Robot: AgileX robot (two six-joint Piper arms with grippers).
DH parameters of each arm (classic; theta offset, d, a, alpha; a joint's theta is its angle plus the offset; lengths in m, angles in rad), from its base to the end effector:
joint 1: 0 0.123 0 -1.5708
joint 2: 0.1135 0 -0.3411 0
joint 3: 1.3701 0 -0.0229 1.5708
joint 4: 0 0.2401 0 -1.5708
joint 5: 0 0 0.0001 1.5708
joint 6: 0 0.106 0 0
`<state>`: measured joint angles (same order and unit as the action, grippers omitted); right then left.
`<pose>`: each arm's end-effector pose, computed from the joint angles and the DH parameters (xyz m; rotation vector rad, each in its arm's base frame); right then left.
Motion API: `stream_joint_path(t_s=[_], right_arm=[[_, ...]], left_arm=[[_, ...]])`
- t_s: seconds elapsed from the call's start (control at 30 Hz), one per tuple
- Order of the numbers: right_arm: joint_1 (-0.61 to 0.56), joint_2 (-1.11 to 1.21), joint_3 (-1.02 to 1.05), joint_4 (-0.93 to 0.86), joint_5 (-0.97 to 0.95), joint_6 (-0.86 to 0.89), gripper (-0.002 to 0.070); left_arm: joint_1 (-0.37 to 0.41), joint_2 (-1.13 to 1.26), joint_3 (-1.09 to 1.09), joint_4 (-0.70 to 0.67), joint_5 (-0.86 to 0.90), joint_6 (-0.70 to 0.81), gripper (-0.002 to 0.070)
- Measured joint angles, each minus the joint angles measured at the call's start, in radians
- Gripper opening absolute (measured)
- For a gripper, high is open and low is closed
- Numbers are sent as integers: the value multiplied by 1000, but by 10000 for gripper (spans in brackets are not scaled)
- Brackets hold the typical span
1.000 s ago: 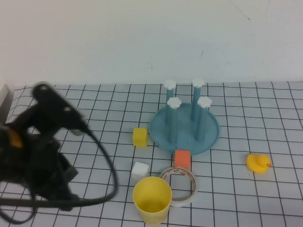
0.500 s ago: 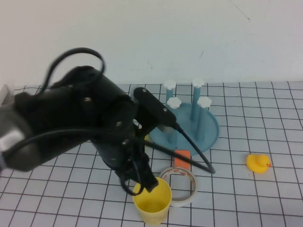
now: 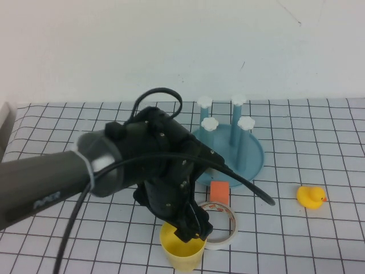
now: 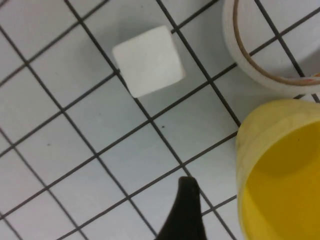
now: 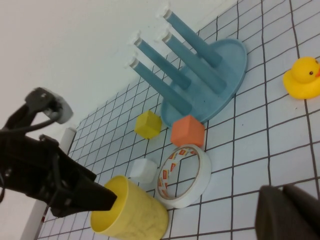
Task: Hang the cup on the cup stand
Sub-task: Pick up the cup from the table
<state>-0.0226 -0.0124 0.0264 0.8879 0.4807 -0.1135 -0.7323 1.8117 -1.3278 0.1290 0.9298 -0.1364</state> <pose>-0.0048 0.0382 0.1738 0.4185 1.8296 0.8163 0.2858 -0.2422 0.2690 0.9316 2.7179 -0.0011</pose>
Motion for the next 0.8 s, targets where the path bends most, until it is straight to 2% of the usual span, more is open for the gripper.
stream_joint_path(t_s=[0.23,0.37,0.5,0.63,0.7,0.8], right_arm=[[0,0,0,2,0,-12,-1],[0,0,0,2,0,-13,-1],[0,0,0,2,0,-15,-1],[0,0,0,2,-6,-15,-1],[0,0,0,2,-8,-15,-1],[0,0,0,2,-9,-15,-1]], left_arm=[[0,48,0,-22,-34,15,528],[0,86,0,-27,-40,46,477],[0,114,0,-36,-40,68,330],[0,116,0,-43,-53,102,92],[0,116,0,-48,-57,106,44],[2,114,-2,-60,-55,114,21]])
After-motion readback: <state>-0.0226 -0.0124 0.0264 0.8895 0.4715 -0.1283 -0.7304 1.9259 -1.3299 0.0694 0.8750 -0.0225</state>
